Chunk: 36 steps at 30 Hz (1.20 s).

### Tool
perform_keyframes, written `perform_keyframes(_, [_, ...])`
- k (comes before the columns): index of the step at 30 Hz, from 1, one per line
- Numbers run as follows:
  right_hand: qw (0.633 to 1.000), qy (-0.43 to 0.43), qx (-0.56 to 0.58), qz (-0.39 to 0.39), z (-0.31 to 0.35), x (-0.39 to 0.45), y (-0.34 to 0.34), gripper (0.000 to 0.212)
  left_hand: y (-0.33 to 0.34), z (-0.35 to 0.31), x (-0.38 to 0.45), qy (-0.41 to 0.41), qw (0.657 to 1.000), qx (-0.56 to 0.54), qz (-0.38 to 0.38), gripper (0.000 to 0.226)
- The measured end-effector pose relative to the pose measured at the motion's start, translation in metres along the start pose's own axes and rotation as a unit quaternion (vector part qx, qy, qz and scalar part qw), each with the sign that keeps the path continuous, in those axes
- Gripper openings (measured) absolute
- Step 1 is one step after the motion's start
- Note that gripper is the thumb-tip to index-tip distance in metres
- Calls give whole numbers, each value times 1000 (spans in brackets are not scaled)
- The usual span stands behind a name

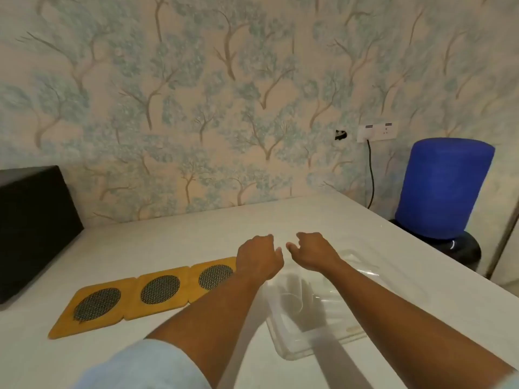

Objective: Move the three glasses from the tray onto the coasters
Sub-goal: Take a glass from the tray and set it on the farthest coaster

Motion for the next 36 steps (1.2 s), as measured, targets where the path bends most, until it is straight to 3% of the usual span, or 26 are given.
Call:
perform_keyframes(6, [996, 53, 28, 59, -21, -3, 25, 58, 25, -8, -1, -37, 997, -10, 60, 41])
perform_keyframes(10, [994, 69, 39, 79, -28, 0, 35, 38, 40, -14, -1, -41, 994, 15, 100, 34])
perform_keyframes(13, [990, 91, 52, 89, -34, 1, 43, 48, 54, -15, -2, -42, 991, 24, 121, 35])
perform_keyframes(18, [983, 124, 73, 117, -34, -1, 47, 44, 75, -17, -2, -53, 987, 10, 153, 26])
perform_keyframes(26, [967, 178, 160, 88, -43, -3, 53, 38, 94, -20, 3, -89, 970, 5, 226, 13])
perform_keyframes(28, [962, 187, 177, 90, -43, -6, 52, 34, 98, -22, 4, -92, 966, -12, 243, 21])
perform_keyframes(32, [960, 194, 187, 72, -38, -4, 44, 35, 88, -14, 7, -124, 964, -51, 231, 25])
perform_keyframes(34, [964, 157, 208, 51, 5, -6, 34, 41, 52, 20, 1, -155, 966, -94, 185, 21])
perform_keyframes(36, [956, 155, 247, 33, 7, -1, 30, 38, 41, 22, 8, -164, 967, -119, 156, 22])
Point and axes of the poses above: each hand's wrist, its own x-axis towards the middle knuckle, its own y-axis out of the palm, z = x × y, the point moved 8 cm from there along x, towards the middle knuckle, and after that the axes turned 11 degrees about -y, right-handed, at the moved point
